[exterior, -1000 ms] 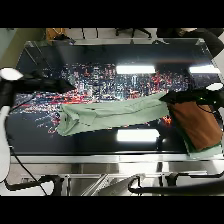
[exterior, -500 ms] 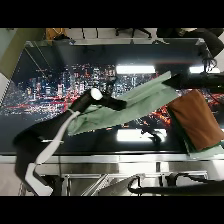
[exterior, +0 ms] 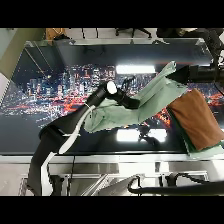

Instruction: Fold the shirts.

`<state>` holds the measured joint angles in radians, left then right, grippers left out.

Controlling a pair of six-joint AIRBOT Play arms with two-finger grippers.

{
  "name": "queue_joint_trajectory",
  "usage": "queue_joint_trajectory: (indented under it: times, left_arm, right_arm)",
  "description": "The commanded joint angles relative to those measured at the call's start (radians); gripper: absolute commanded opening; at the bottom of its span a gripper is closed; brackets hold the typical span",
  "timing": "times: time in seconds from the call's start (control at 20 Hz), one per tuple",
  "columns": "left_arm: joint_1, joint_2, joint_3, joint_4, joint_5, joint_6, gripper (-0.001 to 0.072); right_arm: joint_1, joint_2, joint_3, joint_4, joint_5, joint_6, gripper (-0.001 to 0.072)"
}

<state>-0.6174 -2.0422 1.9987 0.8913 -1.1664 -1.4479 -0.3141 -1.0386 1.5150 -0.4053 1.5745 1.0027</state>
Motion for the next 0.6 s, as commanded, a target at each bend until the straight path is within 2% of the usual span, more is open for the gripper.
queue_joint_trajectory:
  times: [0.0,0.15,0.25,0.4,0.55]
  left_arm:
    - [0.135,0.154,0.013,0.061,-0.239,0.007,0.0009]
    - [0.309,0.381,-0.109,0.059,-0.317,0.007,0.0010]
    - [0.419,0.539,-0.191,0.059,-0.322,0.008,0.0010]
    - [0.545,0.754,-0.319,0.059,-0.291,0.008,0.0010]
    - [0.613,0.903,-0.443,0.059,-0.266,0.035,0.0010]
  right_arm:
    - [0.030,0.002,-0.010,0.010,-0.013,0.019,0.0016]
    - [0.160,0.002,-0.066,0.019,-0.122,0.018,0.0016]
    - [0.304,0.001,-0.124,0.068,-0.254,-0.014,0.0016]
    - [0.594,-0.043,-0.195,0.104,-0.546,-0.097,0.0017]
    - [0.892,-0.189,-0.202,0.114,-0.828,-0.189,0.0017]
